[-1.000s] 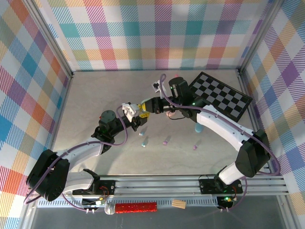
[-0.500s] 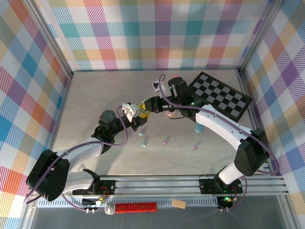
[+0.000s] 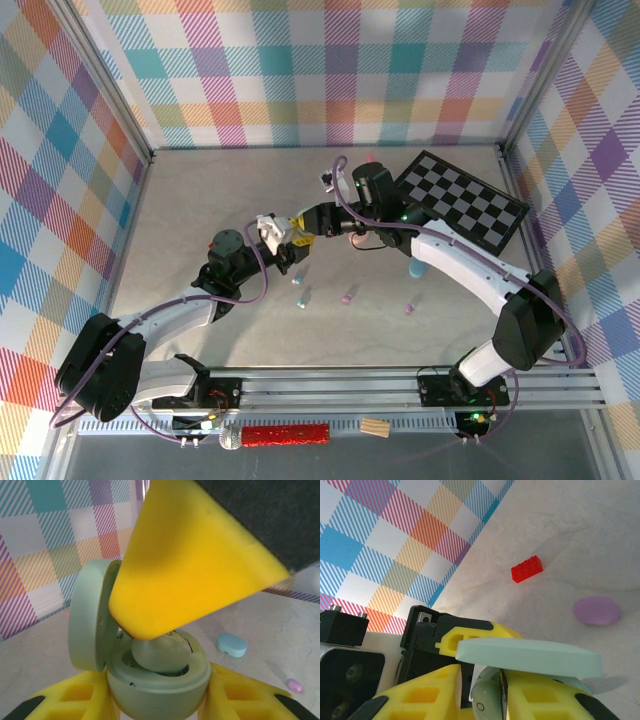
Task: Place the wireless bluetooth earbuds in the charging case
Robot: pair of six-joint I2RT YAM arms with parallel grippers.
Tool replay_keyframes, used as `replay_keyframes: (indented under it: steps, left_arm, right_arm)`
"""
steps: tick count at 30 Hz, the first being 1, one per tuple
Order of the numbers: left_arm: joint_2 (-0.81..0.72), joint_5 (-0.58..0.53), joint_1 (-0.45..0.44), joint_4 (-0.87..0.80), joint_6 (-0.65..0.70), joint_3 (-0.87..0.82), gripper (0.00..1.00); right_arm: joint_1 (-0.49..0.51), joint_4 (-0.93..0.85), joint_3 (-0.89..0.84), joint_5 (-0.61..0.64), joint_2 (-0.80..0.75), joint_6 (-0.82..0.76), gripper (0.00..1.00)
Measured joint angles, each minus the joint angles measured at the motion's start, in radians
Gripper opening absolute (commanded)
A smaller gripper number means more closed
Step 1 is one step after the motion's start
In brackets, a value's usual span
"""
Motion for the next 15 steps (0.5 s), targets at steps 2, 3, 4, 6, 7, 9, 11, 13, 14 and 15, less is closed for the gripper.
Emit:
replay_keyframes:
  steps: [2,3,4,6,7,9,11,13,14,15]
  left_arm:
    - [0.0,0.0,0.0,0.004,0.0,0.0,0.37]
    - [0.0,0.0,0.0,0.005,0.0,0.0,0.37]
    - [0.0,0.0,0.0,0.005,0.0,0.0,0.37]
    - [0.0,0.0,0.0,0.006,0.0,0.0,0.37]
    - [0.0,0.001,0.0,0.007,0.0,0.0,0.37]
    - [0.0,0.004,0.0,0.007,0.001,0.0,0.37]
    - [0.0,0.012,0.0,0.007,0.005,0.0,0.37]
    - [0.0,0.022,0.0,0.007,0.008,0.0,0.37]
    - [0.0,0.029,0.0,0.007,0.009,0.0,0.37]
    - [0.0,0.035,0.0,0.006,0.009,0.001,0.38]
  right_arm:
    - [0.0,-0.007,0.0,0.005,-0.017,-0.007,0.31]
    - [0.0,-0.008,0.0,0.007,-0.029,-0.014,0.31]
    - [0.0,-0.008,0.0,0.008,-0.043,-0.019,0.32]
    - [0.0,-0.006,0.0,0.013,-0.071,-0.027,0.34]
    - [0.0,-0.006,0.0,0.015,-0.087,-0.031,0.34]
    - [0.0,-0.002,0.0,0.015,-0.11,-0.042,0.36]
    - [0.0,0.003,0.005,0.015,-0.119,-0.048,0.37]
    - [0.0,-0.011,0.034,0.022,-0.106,-0.054,0.37]
    - [0.0,-0.023,0.053,0.026,-0.095,-0.059,0.38]
    - [0.0,-0.043,0.086,0.031,-0.075,-0.066,0.38]
